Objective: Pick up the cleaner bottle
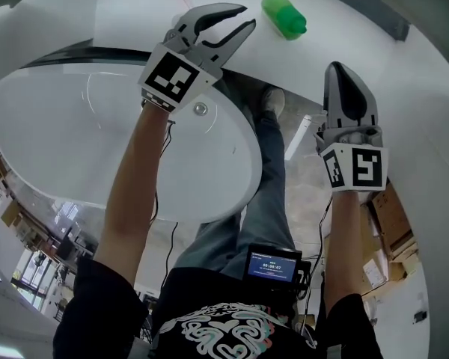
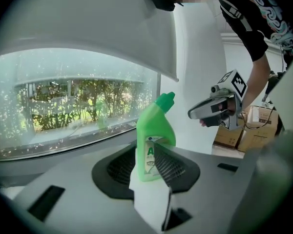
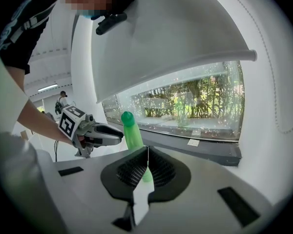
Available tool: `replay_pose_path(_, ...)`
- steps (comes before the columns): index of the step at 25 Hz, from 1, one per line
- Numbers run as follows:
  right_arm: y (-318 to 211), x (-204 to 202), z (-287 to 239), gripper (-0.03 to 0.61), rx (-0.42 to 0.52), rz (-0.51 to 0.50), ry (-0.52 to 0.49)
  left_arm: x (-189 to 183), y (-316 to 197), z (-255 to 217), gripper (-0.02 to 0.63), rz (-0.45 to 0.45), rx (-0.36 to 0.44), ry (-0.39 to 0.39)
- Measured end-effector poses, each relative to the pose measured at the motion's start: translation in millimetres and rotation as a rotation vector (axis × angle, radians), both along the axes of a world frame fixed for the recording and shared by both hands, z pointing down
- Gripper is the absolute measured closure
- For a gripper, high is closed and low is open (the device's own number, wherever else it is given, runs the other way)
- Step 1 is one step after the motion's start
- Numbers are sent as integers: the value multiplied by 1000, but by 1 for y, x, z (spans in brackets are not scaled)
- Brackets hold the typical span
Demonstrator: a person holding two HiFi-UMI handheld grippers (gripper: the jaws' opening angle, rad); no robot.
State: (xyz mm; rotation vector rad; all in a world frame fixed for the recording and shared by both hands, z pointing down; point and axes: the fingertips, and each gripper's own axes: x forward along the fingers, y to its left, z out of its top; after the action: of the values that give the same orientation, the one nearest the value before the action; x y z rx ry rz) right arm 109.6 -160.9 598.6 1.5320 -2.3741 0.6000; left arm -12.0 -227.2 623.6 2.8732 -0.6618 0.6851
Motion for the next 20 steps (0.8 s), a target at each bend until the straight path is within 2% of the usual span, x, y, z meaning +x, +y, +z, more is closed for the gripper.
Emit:
replay_pose_path(2,-1,1,3,551,-7,2,0,6,3,10,422,90,-29,-28)
replay_pose_path(3,0,1,5,552,-12,2,-1,10,6,15,391,151,-37,-48)
replay_pose_path(5,0,0,8,551,-21,-2,-1,15,13,27,365,273,-32,-109)
replay_pose_path(7,2,0,13,551,-30,-8,-1,18,18,37,352,351,-32,-154)
replay_pose_path(11,4,-1,22,552,-50,-14,-5,21,14,45,341,362,-65,-129)
replay_pose_path(15,3,-4,26,551,-53,-15,-13,21,2,45,327,340,-32,-113)
replay_pose_path(20,9,-6,31,552,-69,-26,-11,27,-1,47,304,416,-16,-111)
